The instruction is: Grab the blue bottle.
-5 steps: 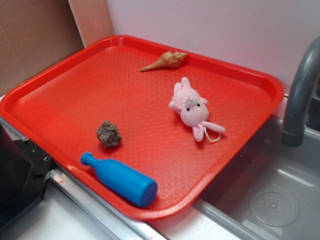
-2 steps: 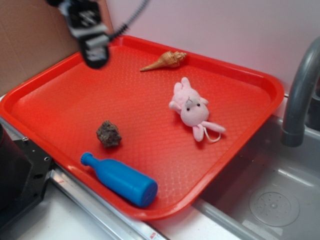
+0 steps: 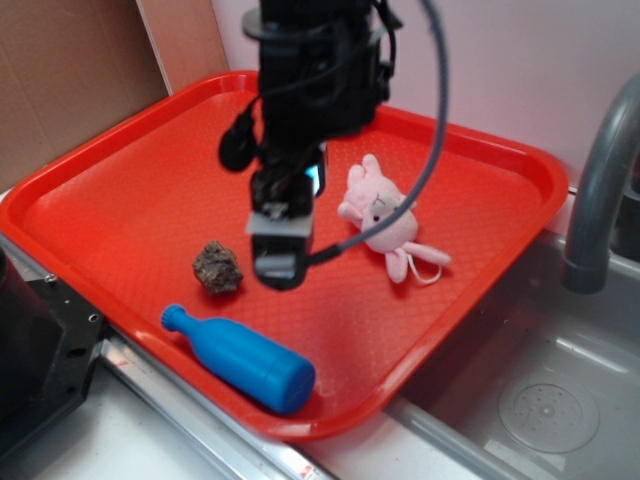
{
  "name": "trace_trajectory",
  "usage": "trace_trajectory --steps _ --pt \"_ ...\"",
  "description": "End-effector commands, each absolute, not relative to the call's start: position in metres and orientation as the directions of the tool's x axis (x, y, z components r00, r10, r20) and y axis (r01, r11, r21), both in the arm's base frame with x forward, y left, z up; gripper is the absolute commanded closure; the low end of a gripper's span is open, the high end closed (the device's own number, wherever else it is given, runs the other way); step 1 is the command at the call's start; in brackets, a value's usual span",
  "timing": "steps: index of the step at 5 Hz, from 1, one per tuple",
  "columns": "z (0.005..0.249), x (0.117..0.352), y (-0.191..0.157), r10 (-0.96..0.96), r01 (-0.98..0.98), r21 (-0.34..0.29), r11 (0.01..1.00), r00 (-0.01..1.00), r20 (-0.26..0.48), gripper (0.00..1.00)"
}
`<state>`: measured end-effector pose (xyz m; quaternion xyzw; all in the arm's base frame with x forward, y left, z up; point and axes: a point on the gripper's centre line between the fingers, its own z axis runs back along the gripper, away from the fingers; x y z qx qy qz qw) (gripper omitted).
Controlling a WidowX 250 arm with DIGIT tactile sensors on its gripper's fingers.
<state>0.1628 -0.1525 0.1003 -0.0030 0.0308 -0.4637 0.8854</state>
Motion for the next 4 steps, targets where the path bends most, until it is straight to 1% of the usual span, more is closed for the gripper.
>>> trace_trajectory --steps 1,2,3,4 --pt "0.110 0.156 -0.157 -0.828 0.828 -0.011 0.560 0.561 0.006 0.00" --pt "0.110 0.156 -0.157 -0.828 0.828 -0.011 0.560 0.561 0.006 0.00" --pt "0.104 0.144 -0.151 -0.897 0.898 -0.001 0.441 0.441 -0.008 0.00" --pt "0.091 0.124 -0.154 -0.962 0.961 0.061 0.271 0.272 0.004 0.00"
